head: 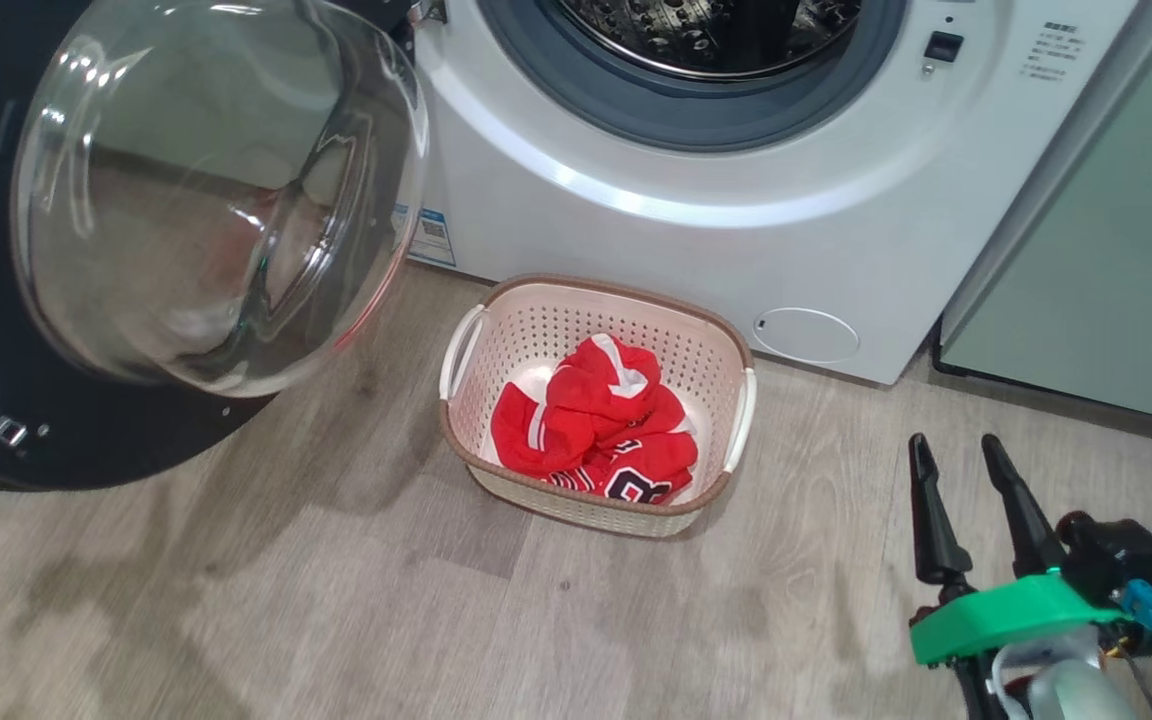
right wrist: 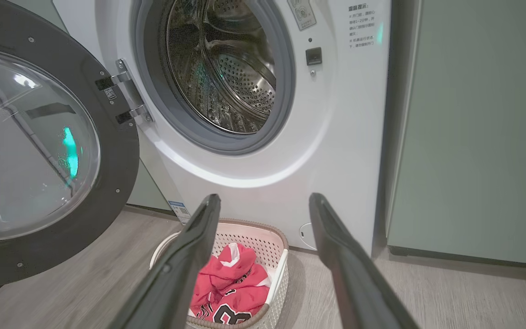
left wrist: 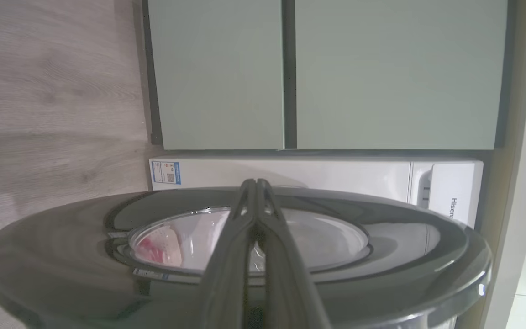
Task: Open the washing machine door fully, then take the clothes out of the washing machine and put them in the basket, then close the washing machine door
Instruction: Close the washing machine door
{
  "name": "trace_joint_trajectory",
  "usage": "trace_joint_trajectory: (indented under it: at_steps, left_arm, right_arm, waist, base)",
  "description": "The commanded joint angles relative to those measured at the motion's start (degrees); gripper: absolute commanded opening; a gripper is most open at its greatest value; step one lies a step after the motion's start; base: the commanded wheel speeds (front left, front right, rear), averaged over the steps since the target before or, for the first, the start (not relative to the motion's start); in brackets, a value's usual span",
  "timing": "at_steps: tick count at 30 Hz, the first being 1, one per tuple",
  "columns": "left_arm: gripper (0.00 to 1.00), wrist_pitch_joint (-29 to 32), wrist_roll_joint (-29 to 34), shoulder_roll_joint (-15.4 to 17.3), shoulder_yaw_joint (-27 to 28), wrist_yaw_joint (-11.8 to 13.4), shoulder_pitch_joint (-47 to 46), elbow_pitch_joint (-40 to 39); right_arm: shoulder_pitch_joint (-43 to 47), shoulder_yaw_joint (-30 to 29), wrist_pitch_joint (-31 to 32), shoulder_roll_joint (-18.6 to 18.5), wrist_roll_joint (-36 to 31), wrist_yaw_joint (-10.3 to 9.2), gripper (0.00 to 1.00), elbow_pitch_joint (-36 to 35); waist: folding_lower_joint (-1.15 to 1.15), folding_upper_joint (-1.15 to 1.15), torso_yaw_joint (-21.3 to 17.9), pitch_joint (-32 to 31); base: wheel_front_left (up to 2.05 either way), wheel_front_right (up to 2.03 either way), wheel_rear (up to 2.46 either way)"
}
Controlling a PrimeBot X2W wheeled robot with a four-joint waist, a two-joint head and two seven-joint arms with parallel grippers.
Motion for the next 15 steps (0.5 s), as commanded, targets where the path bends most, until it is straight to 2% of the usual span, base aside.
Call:
trace_joint_trajectory:
  at_steps: [1, 8, 15]
  left_arm:
    - [0.0, 1.75, 0.15, 2.33, -0.39, -0.82, -2.14, -1.74]
    - [0.0, 7.17, 0.05, -0.82, -2.61, -2.81, -1.89, -3.09]
    - [0.0, 15.35, -1.26, -5.93, -4.82, -4.11, 0.6, -7.31]
  right_arm:
    - [-1.89, 0.85, -0.37, -0.35, -0.55, -0.04, 1.0, -1.85]
    - [-1.31, 0.48, -0.37, -0.31, -0.45, -0.04, 1.0, -1.73]
    - [0.11, 0.22, -0.37, -0.2, -0.06, -0.04, 1.0, -1.6]
  waist:
    - [0.0, 0.0, 0.33, -0.14]
    - [0.0, 0.0, 1.34, -1.39]
    - [0.0, 0.0, 2.49, -3.28]
  base:
    - [0.0, 0.0, 0.0]
    - [0.0, 0.0, 0.0]
    - [0.0, 0.0, 0.0]
